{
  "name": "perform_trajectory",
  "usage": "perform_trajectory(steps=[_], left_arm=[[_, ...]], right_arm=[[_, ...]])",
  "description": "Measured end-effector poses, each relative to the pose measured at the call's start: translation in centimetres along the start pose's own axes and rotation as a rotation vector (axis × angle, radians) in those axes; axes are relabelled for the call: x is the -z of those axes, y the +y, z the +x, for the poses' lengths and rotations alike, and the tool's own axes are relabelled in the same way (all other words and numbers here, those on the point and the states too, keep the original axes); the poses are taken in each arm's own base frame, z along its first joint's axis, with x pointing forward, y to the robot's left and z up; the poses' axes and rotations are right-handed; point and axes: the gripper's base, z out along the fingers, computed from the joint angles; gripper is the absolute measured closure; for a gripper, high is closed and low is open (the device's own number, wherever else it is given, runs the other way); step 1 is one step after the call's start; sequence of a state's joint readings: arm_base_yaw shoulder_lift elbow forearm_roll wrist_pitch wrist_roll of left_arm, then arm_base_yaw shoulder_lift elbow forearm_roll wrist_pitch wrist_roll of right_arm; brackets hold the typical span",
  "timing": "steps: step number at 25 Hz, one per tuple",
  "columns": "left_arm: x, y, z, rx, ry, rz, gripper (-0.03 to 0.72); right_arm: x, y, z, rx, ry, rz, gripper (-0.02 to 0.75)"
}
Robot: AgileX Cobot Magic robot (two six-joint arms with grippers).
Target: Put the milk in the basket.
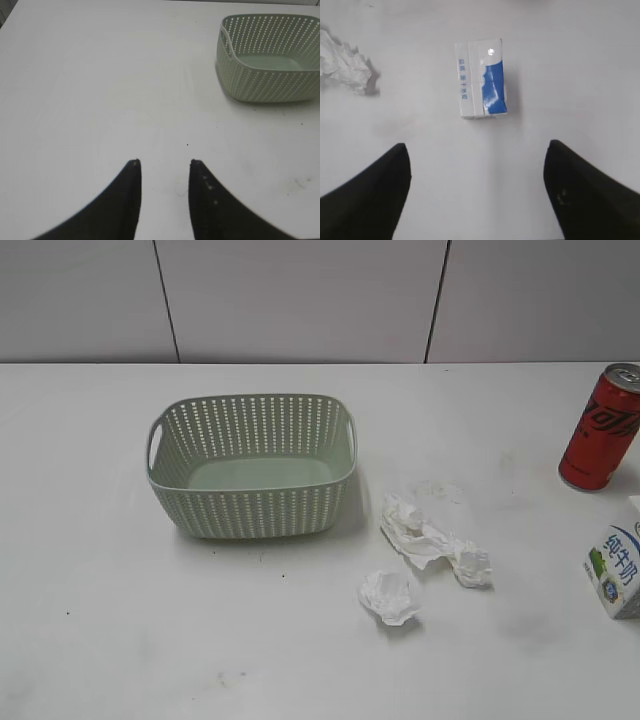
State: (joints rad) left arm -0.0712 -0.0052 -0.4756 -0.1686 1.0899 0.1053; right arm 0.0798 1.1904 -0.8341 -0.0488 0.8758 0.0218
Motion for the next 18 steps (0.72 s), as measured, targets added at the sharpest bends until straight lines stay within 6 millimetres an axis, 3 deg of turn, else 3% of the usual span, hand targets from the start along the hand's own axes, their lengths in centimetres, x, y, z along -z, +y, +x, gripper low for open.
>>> perform_trajectory(steps=[5,9,18], left_arm=[[0.0,0.0,0.0,0.0,0.0,0.0,0.454],[0.0,0.0,0.0,0.0,0.0,0.0,0.454],[0.0,0.0,0.0,0.0,0.0,0.0,0.454]], right_arm=[[-3.4,0.1,-2.0,0.016,0.105,-0.001,0.073],[-6.0,0.2,-2.2,0.022,0.182,-0.001,0.073],[-9.7,0.1,-2.2,0.054,0.267,0.016,0.106]])
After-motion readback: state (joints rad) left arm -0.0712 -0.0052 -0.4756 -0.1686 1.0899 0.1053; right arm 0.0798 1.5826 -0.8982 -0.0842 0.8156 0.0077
